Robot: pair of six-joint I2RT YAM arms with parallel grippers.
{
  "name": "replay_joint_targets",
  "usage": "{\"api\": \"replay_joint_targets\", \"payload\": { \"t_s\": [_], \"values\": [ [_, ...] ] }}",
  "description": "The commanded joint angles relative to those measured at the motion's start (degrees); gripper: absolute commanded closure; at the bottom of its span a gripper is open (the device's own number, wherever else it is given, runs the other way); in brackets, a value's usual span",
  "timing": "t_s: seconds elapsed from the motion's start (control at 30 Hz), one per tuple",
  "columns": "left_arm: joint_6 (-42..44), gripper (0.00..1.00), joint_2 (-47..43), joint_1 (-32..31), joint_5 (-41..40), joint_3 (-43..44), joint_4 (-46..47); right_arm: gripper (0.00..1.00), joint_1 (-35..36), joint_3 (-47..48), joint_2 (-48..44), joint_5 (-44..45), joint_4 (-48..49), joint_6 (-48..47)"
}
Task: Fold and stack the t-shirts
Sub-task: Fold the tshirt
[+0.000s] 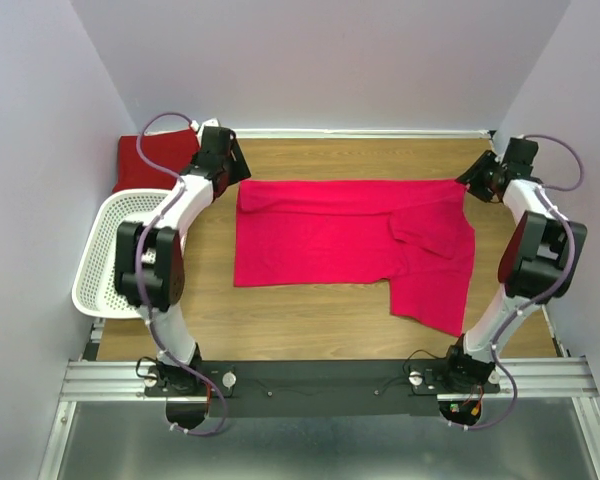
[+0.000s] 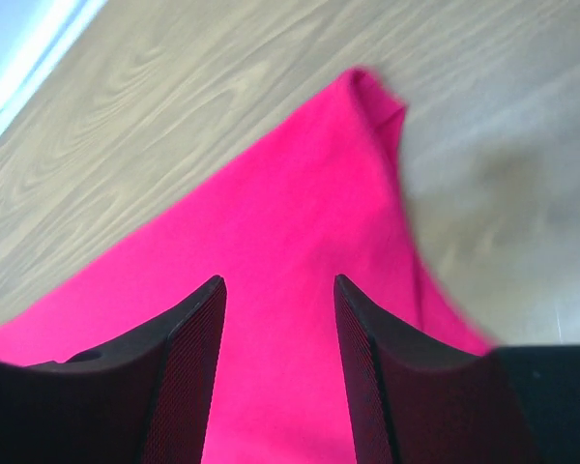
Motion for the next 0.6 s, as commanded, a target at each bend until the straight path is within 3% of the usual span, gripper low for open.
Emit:
{"api": "replay_joint_targets", "payload": {
  "t_s": [0.0,0.27,0.4,0.57],
  "values": [
    [-0.5,0.22,-13.4,-4.89,-3.79,-7.79,-0.29,0.43,3.82,-5.81,-12.92,8.96,-9.87,-1.9],
    [-6.65,0.19,-32.85,-11.4,-5.64,-32.13,-8.19,0.39,5.06,-20.41,-28.05,17.78,-20.08,-2.86],
    [-7.26,0.18,-39.8,-11.49,-4.07,-37.51,-15.92,0.36,5.15,-24.89,-32.64,19.54,-23.34,-2.77],
    [-8.06,0.15,-43.16,-11.49,-2.31,-41.74,-16.73,0.36,5.06,-27.36,-34.23,18.65,-24.05,-3.12]
  ]
}}
